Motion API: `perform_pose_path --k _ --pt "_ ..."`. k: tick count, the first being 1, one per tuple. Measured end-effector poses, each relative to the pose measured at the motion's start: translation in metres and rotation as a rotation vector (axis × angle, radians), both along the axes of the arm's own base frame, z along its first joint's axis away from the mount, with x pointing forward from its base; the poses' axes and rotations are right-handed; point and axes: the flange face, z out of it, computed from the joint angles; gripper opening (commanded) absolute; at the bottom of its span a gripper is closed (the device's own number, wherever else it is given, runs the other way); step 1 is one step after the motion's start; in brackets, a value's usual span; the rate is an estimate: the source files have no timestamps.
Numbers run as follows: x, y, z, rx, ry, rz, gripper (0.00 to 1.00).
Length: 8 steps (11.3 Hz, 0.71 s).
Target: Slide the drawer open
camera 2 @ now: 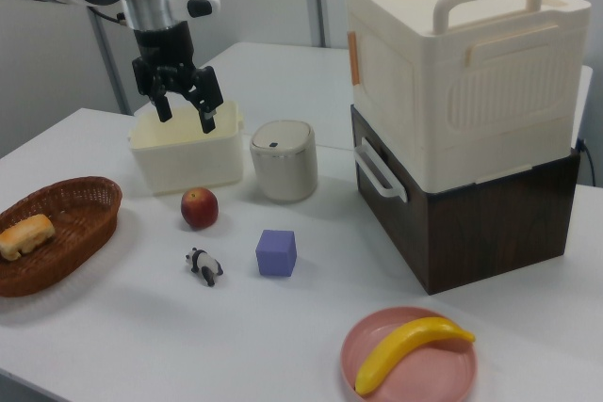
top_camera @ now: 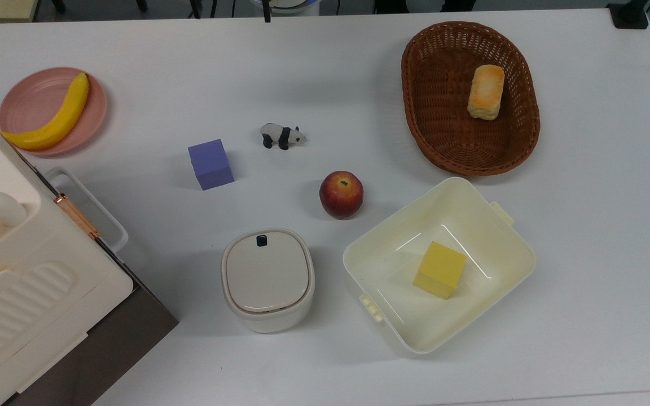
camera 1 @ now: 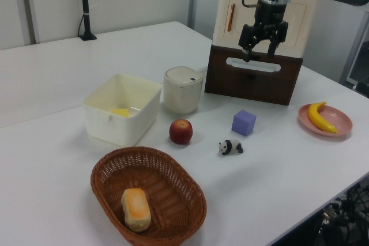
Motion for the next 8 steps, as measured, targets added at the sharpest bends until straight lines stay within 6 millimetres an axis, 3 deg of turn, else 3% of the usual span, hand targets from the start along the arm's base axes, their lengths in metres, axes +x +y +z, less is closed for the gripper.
perform_pose_path --k 1,8 --pt "0.0002 -0.0036 0.0062 -0.001 -0.013 -0.006 1.00" --pt "0.0040 -0.0071 -0.0014 -0.032 0.003 -0.005 1.00"
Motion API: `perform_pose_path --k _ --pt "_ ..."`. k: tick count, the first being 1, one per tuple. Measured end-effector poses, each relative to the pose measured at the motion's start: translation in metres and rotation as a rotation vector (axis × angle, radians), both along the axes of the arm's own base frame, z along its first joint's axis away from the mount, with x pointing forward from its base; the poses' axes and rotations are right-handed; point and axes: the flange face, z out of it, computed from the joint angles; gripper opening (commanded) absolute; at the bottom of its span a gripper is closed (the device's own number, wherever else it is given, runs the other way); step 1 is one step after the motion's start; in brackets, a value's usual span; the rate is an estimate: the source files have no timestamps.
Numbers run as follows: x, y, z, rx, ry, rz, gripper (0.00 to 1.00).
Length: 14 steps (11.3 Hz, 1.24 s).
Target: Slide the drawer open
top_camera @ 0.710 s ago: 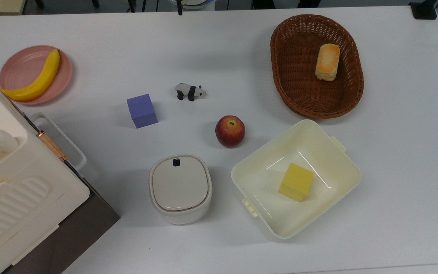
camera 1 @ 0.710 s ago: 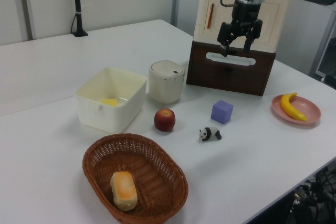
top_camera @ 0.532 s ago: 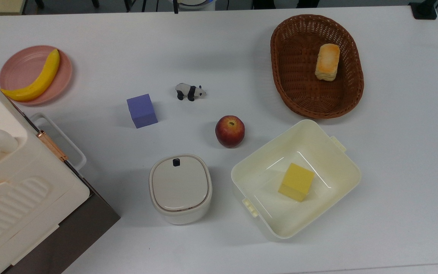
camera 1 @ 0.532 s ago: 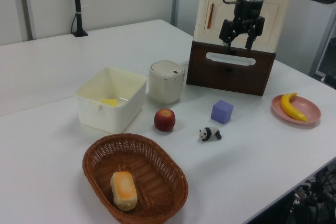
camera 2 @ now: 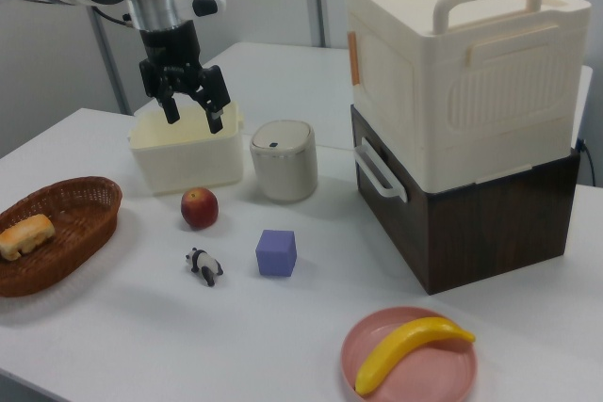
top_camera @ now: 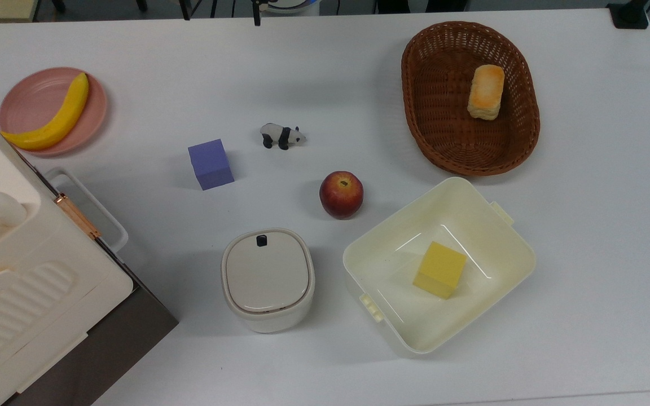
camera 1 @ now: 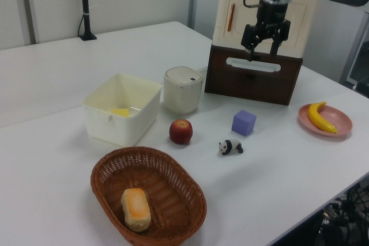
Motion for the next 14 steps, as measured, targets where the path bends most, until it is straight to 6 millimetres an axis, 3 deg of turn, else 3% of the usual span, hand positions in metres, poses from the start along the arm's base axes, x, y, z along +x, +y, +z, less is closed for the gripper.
perform_pose_path --k 3,8,14 --pt "0.002 -0.004 0.000 -0.011 -0.009 0.030 1.00" --pt "0.004 -0.064 -0.006 -0.022 -0.036 0.102 1.00" --pt "0.020 -0.066 -0.021 -0.020 -0.058 0.144 1.00"
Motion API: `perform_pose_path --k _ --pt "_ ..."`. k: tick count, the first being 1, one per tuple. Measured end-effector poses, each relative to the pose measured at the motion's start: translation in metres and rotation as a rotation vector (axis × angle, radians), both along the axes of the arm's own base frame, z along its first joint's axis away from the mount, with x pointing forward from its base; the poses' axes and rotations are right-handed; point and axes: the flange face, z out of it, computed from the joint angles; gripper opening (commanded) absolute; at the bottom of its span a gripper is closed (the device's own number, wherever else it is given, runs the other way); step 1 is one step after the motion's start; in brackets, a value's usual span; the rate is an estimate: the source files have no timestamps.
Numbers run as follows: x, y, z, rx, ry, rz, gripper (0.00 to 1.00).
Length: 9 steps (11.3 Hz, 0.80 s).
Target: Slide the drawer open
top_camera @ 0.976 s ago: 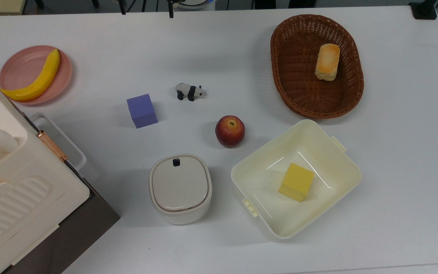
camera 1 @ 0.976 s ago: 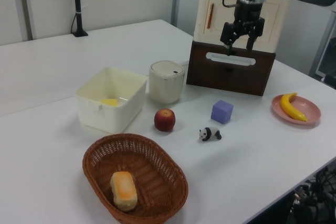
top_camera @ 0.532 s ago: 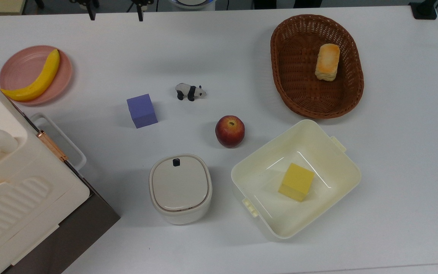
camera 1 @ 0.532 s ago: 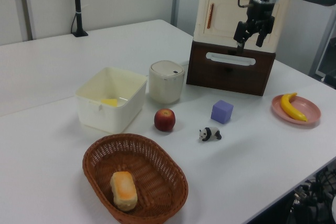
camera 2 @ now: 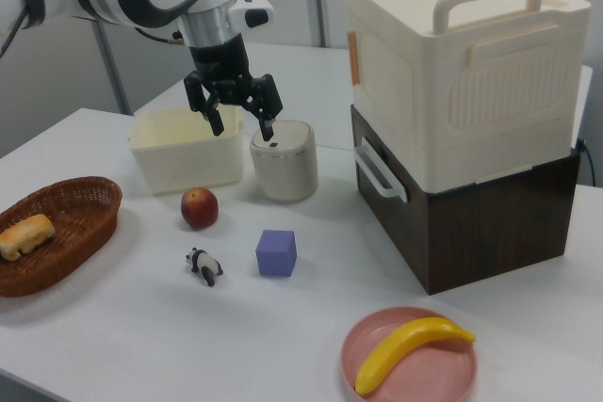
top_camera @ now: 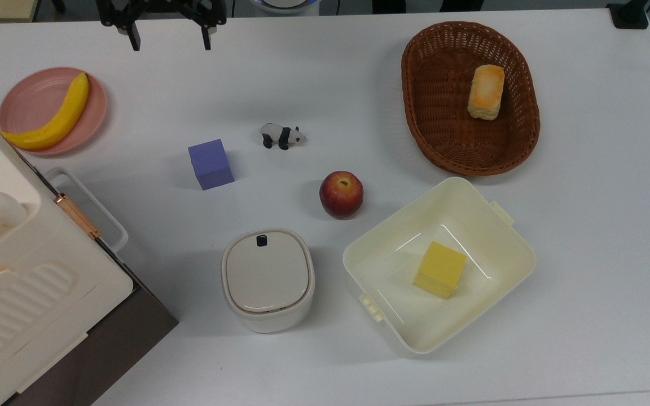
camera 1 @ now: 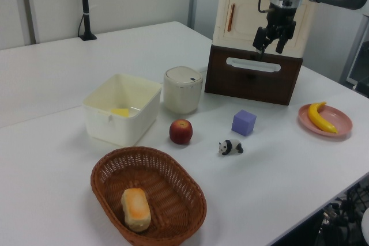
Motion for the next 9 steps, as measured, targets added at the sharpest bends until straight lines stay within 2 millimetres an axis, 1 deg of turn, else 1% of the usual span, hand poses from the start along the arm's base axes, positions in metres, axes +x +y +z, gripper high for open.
perform_pose_path --k 2,3,5,6,7,9 --pt "0.000 -0.001 -0.001 -0.011 0.008 0.128 1.00" --pt "0.000 -0.005 -0.001 -0.024 0.015 0.192 1.00" --pt "-0.001 -0.023 -0.007 -0.053 0.042 0.322 1.00" --pt "0.002 -0.035 -0.013 -0.075 0.048 0.380 1.00" --pt "0.009 -0.044 -0.020 -0.101 0.030 0.415 1.00" --pt "0.031 -0.058 -0.042 -0.147 -0.022 0.447 1.00"
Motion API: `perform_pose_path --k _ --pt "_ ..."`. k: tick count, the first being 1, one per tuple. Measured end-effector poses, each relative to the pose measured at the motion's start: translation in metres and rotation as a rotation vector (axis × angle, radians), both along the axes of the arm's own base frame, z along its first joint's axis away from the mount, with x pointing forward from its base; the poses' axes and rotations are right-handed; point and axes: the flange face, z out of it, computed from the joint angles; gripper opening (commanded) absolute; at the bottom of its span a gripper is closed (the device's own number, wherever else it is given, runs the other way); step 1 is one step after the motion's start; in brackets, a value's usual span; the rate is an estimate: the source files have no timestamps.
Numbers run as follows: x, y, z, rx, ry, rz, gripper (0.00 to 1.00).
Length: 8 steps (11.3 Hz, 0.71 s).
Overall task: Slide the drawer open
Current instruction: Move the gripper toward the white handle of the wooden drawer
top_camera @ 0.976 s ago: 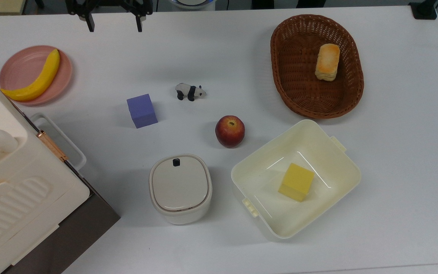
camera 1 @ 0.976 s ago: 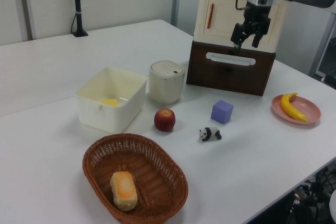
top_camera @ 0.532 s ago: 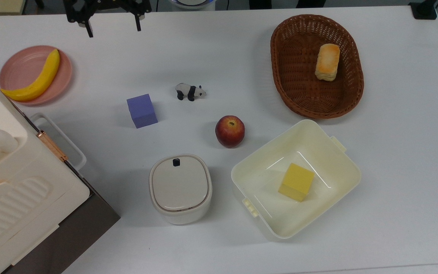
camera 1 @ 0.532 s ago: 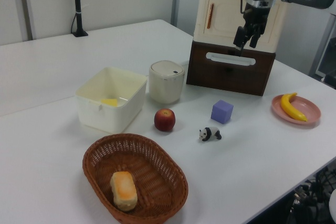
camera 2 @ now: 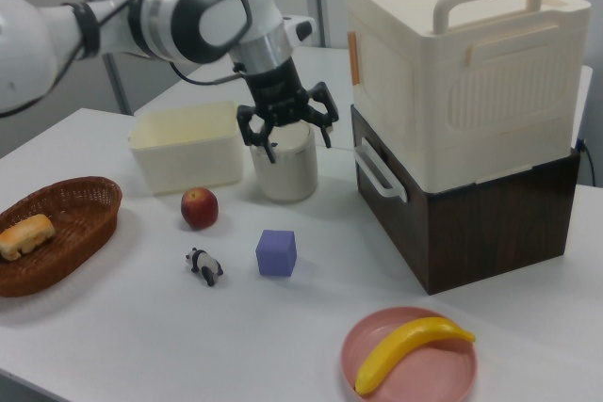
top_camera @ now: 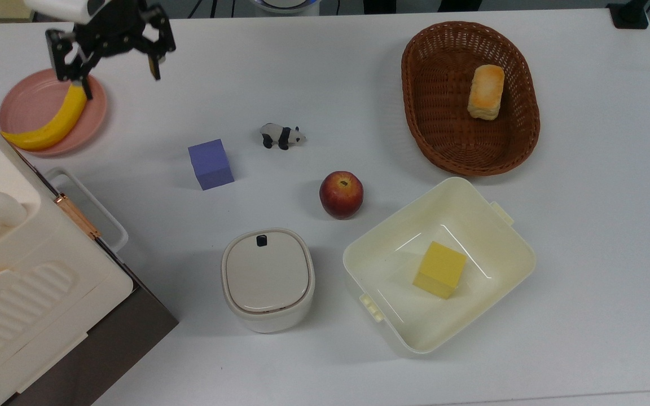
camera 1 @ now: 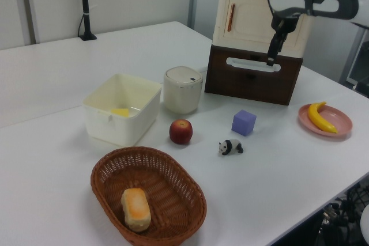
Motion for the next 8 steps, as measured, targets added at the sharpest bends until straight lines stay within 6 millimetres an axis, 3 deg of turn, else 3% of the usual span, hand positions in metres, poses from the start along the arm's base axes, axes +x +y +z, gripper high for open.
perform_pose_path --k 2,8 --pt "0.014 -0.007 -0.021 -0.002 -0.015 0.008 1.00" --pt "0.038 -0.031 -0.041 -0.003 -0.027 -0.001 1.00"
